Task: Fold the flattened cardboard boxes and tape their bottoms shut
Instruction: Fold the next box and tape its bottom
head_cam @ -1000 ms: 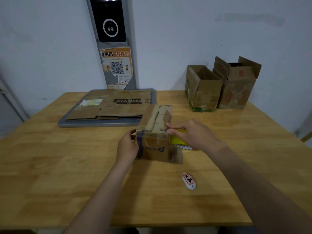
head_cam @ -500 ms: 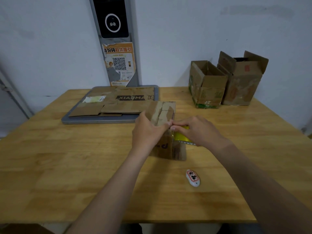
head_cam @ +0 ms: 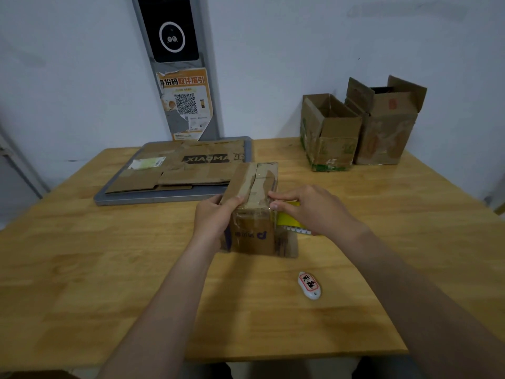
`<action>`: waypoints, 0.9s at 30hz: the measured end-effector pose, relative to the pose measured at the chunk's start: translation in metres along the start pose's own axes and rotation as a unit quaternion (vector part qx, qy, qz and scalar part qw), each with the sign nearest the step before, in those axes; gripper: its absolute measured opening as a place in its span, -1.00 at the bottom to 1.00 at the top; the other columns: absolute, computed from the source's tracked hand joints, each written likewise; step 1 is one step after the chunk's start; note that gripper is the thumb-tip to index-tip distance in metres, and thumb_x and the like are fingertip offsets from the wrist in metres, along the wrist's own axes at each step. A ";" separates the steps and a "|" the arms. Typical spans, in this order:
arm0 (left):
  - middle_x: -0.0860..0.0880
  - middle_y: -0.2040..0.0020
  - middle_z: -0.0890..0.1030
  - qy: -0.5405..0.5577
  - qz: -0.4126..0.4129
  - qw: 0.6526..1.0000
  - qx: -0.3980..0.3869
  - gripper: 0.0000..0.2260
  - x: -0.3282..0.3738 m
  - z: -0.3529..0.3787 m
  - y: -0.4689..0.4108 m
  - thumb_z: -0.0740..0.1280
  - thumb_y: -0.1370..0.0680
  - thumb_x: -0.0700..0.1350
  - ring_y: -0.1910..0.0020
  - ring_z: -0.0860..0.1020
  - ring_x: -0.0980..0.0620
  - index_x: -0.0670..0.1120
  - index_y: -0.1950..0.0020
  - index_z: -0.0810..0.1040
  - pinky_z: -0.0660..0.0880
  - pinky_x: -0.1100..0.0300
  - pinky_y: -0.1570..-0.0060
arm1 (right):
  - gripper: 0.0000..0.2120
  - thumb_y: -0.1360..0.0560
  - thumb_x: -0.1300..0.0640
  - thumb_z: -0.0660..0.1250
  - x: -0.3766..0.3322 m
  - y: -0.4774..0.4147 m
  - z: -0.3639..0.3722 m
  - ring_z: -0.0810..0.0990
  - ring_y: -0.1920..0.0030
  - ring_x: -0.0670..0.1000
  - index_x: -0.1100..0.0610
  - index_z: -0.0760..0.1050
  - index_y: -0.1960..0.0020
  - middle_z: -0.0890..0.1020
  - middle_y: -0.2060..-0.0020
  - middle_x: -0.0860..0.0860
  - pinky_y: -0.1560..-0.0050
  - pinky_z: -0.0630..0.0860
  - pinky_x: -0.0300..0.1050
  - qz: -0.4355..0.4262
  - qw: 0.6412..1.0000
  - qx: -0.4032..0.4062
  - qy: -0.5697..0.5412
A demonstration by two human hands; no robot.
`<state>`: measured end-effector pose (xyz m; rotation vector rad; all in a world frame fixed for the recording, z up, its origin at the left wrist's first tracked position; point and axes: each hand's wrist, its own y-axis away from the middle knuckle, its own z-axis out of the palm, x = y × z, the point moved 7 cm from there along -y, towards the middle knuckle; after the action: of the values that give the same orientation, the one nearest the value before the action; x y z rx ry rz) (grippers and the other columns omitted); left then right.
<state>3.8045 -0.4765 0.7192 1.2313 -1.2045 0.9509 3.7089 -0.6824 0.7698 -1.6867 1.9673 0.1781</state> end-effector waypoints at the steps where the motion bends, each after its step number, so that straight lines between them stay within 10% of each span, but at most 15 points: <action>1: 0.09 0.19 0.75 0.009 -0.010 1.000 -0.003 -0.75 -0.002 0.000 0.000 0.54 -0.48 0.10 0.09 0.71 0.01 0.09 -0.12 0.68 0.65 0.00 0.26 | -0.66 -0.52 -0.39 0.28 0.000 0.000 0.000 0.42 0.46 -0.49 -0.41 0.54 -0.28 0.61 -0.28 -0.27 0.38 0.39 -0.17 0.000 1.000 -0.002 -0.005; 7: -0.01 0.00 0.75 0.021 -0.005 1.000 -0.012 -0.79 -0.003 0.004 0.000 0.29 -0.68 0.09 -0.10 0.67 -0.06 0.05 -0.18 0.66 0.58 -0.13 -0.15 | -0.66 -0.52 -0.40 0.26 0.002 0.001 0.003 0.54 0.59 -0.12 -0.42 0.53 -0.27 0.61 -0.27 -0.28 0.41 0.46 -0.16 -0.007 0.999 -0.011 -0.031; 15: 0.24 0.28 0.70 -0.021 0.049 0.999 0.002 -0.70 -0.001 0.000 0.003 0.14 -0.73 0.13 0.14 0.63 0.24 0.14 0.08 0.59 0.42 0.24 0.20 | -0.66 -0.52 -0.39 0.27 0.004 0.003 0.007 0.55 0.62 -0.02 -0.43 0.51 -0.28 0.63 -0.25 -0.25 0.57 0.47 -0.16 -0.010 0.998 -0.014 -0.068; 20: 0.10 -0.36 0.56 -0.075 0.103 0.992 -0.021 -0.65 0.008 0.000 0.004 0.12 -0.74 0.06 -0.25 0.51 0.15 0.08 -0.53 0.41 0.44 0.17 -0.12 | -0.66 -0.52 -0.36 0.31 0.006 0.002 0.008 0.55 0.62 0.00 -0.43 0.51 -0.29 0.60 -0.29 -0.23 0.60 0.48 -0.15 -0.015 0.995 -0.027 -0.092; 27: -0.01 -0.48 0.49 -0.392 0.280 0.876 0.006 -0.50 0.041 0.021 0.014 0.22 -0.68 0.18 -0.43 0.46 -0.04 0.01 -0.57 0.36 0.47 -0.01 -0.29 | -0.63 -0.47 -0.42 0.30 0.010 -0.009 0.012 0.61 0.53 0.03 -0.58 0.41 -0.27 0.52 -0.41 -0.17 0.40 0.64 0.00 -0.031 0.993 -0.078 -0.081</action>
<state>3.7940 -0.4989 0.7607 1.3491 -2.2949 0.8698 3.7203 -0.6875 0.7573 -1.7684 1.8199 0.4422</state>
